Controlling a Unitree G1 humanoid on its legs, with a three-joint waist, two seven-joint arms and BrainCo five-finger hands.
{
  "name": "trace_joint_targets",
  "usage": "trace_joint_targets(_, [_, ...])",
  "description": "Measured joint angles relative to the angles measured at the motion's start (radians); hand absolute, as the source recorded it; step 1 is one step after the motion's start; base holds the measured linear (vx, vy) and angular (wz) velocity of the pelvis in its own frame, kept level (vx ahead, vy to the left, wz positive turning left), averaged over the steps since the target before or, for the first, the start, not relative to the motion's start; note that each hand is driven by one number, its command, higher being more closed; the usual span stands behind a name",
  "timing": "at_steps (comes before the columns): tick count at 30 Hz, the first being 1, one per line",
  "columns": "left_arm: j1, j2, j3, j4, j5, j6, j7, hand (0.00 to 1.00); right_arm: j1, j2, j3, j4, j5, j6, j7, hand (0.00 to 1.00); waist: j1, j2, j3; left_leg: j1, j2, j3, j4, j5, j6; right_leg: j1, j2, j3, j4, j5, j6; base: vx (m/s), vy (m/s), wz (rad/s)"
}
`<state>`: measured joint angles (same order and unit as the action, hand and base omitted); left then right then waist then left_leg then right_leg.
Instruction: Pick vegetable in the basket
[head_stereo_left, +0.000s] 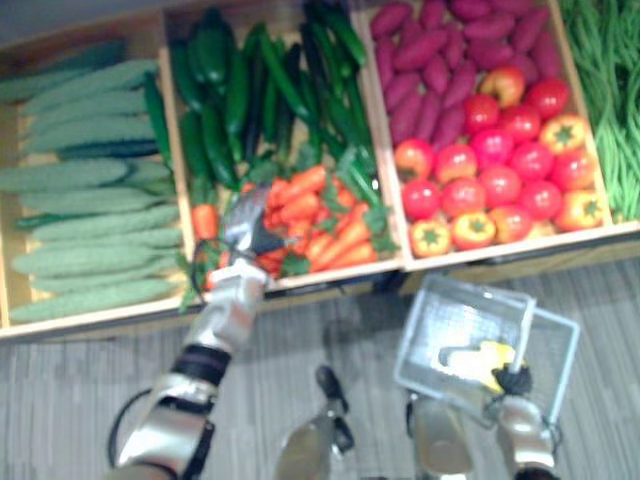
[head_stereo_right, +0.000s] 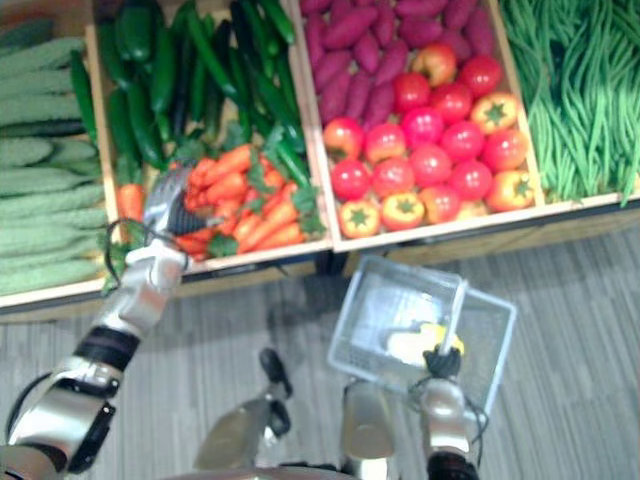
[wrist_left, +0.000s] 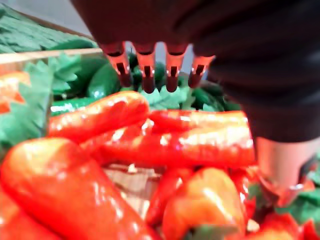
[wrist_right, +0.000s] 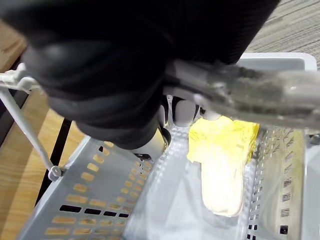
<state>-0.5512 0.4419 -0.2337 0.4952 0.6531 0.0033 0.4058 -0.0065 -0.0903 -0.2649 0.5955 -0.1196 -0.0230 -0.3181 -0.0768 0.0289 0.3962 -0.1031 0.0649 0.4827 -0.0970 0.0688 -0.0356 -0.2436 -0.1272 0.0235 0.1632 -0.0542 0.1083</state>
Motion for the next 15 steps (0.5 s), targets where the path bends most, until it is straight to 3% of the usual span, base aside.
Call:
trace_joint_targets(7, [-0.129, -0.010, -0.057, 0.058, 0.033, 0.008, 0.009, 0.00, -0.016, -0.006, 0.001, -0.034, 0.003, -0.002, -0.006, 1.00, -0.002, 0.008, 0.032, -0.025, 0.000, 0.041, 0.000, 0.000, -0.001, -0.051, 0.002, 0.032, 0.014, 0.001, 0.001, 0.06, -0.012, -0.13])
trace_joint_targets(8, [-0.138, -0.011, -0.058, 0.063, 0.039, 0.009, 0.014, 1.00, -0.019, -0.006, 0.001, -0.034, 0.003, -0.002, -0.006, 1.00, -0.003, 0.009, 0.032, -0.029, 0.000, 0.047, 0.000, -0.001, -0.001, -0.055, 0.002, 0.034, 0.014, 0.001, 0.002, 0.08, -0.007, -0.11])
trace_joint_targets(15, [-0.300, -0.029, -0.058, 0.180, 0.112, 0.017, 0.066, 1.00, -0.061, -0.008, 0.046, -0.041, 0.011, -0.003, -0.019, 1.00, 0.000, 0.006, 0.044, -0.065, 0.000, 0.069, 0.000, -0.002, -0.004, -0.107, 0.002, 0.046, 0.030, 0.002, 0.004, 0.06, -0.007, -0.04])
